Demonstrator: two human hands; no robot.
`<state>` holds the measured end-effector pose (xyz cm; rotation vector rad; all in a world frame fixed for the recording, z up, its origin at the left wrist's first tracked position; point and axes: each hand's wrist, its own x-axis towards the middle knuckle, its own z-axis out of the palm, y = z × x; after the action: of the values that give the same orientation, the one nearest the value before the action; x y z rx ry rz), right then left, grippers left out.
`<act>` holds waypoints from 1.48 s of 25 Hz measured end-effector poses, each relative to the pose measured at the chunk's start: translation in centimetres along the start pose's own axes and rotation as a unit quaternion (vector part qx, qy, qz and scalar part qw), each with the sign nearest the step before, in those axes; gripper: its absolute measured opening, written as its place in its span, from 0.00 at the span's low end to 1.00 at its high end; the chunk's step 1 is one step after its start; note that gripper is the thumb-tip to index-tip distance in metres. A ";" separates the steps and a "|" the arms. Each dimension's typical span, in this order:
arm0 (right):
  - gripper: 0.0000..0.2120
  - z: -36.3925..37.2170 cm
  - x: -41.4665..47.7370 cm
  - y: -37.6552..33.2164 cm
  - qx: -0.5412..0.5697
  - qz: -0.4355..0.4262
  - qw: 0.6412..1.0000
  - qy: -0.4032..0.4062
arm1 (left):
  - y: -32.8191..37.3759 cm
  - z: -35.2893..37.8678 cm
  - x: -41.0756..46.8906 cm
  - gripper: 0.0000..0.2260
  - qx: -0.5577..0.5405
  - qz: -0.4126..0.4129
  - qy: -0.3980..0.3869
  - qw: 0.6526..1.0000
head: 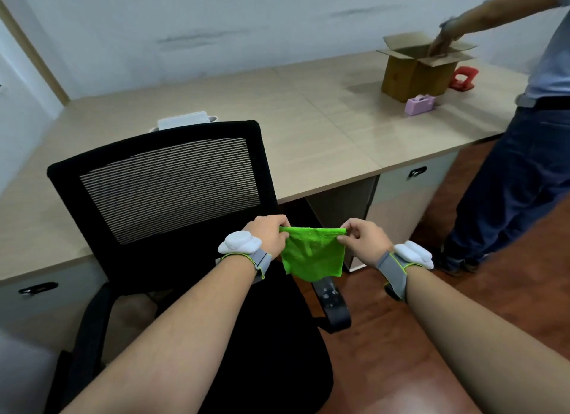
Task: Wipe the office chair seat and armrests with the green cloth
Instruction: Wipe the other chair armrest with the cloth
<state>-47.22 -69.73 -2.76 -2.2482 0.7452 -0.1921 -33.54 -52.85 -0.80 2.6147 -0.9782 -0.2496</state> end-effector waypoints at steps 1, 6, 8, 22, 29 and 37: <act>0.11 0.0 0.7 0.4 0.007 0.011 1.000 0.004 | 0.2 0.4 1.1 0.04 -0.010 0.003 -0.012 1.000; 0.08 -0.8 3.8 1.5 0.034 0.063 0.996 0.057 | 0.9 1.9 6.6 0.06 -0.087 0.043 -0.052 0.994; 0.07 -0.4 4.9 2.3 0.041 0.082 0.994 0.066 | 0.6 2.8 8.8 0.07 -0.123 0.054 -0.073 0.988; 0.07 10.6 3.7 5.5 0.032 0.187 0.981 -0.044 | -7.3 9.1 9.6 0.11 -0.105 0.044 -0.190 0.975; 0.11 13.8 2.1 5.3 -0.030 0.174 0.977 -0.116 | -9.7 11.0 7.4 0.14 -0.096 0.016 -0.246 0.964; 0.08 10.1 4.1 5.5 0.044 0.221 0.974 0.019 | -9.8 9.4 9.5 0.11 -0.089 0.053 -0.250 0.963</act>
<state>-42.84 -68.88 -14.16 -1.9425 1.2104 -0.0501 -23.11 -54.60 -13.62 2.3665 -1.1818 -0.9601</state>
